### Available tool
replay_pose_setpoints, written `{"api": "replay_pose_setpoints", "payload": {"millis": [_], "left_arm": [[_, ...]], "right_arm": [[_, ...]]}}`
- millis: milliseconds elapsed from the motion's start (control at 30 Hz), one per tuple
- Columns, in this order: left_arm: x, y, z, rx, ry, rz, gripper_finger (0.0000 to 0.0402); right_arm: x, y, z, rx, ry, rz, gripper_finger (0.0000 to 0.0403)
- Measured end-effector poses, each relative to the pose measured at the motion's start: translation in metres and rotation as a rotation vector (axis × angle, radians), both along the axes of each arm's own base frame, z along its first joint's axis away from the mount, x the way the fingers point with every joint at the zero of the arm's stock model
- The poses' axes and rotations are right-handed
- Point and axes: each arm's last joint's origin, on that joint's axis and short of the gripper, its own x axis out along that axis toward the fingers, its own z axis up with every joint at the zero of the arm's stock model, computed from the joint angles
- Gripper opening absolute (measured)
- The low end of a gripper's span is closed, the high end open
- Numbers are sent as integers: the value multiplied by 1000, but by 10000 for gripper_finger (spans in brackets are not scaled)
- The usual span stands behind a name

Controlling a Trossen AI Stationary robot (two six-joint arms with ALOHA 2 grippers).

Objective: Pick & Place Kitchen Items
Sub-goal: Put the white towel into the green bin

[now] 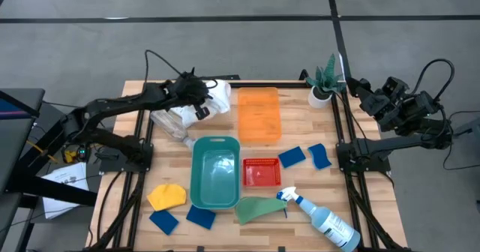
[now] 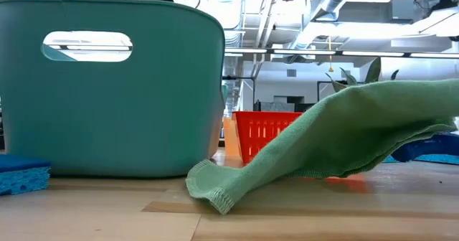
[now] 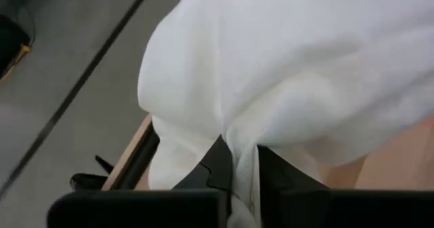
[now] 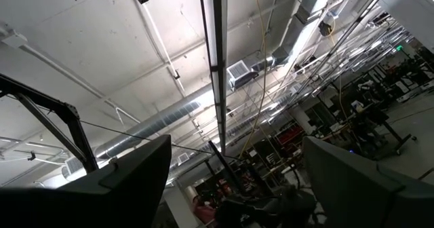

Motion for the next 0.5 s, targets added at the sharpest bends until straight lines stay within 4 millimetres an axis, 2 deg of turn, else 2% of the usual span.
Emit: {"api": "replay_pose_setpoints", "payload": {"millis": [267,500], "left_arm": [[-13,-8,40,11,-329,96,8],[-27,-20,92,45,-786,92,8]], "right_arm": [[0,0,0,1,0,-1,320],[1,0,-1,0,10,0,320]]}}
